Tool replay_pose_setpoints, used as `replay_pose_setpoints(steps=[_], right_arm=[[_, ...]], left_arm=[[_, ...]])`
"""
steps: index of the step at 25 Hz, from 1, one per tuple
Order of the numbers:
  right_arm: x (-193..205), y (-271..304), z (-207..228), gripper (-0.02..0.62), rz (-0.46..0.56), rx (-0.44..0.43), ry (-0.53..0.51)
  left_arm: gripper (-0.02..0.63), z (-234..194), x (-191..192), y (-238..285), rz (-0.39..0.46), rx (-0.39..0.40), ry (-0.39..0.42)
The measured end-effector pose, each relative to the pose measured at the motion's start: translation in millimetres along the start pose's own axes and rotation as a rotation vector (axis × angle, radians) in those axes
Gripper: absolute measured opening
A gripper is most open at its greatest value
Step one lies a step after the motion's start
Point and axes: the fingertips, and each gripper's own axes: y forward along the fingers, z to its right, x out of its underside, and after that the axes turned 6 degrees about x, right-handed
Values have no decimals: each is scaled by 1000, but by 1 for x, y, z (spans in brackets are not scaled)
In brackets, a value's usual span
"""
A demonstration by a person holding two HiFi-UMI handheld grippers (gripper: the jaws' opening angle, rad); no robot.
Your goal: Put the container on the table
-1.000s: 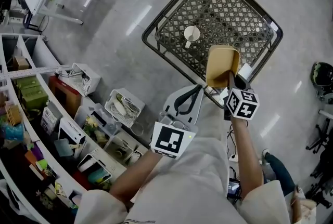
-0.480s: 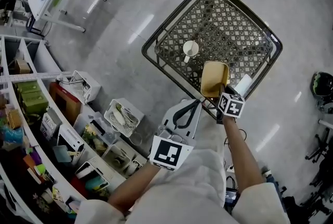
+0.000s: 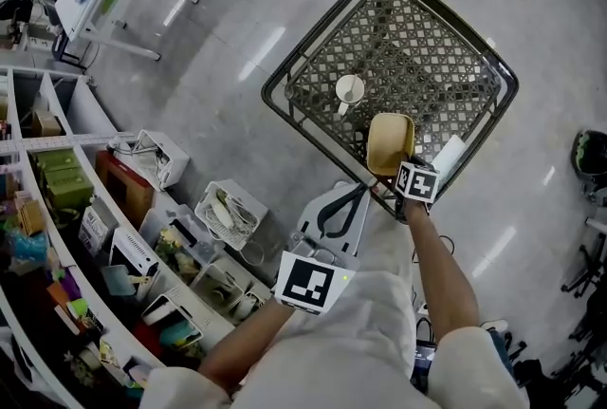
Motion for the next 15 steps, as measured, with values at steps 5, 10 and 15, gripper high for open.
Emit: replay_pose_setpoints(steps=[5, 10, 15], right_arm=[[-1, 7, -3, 20, -11, 15, -16], [0, 10, -2, 23, -18, 28, -30], [3, 13, 0, 26, -31, 30, -19]], left_arm=[[23, 3, -2, -2, -1, -14, -32], [23, 4, -6, -4, 7, -17, -22], [23, 2, -6, -3, 5, -16, -1]])
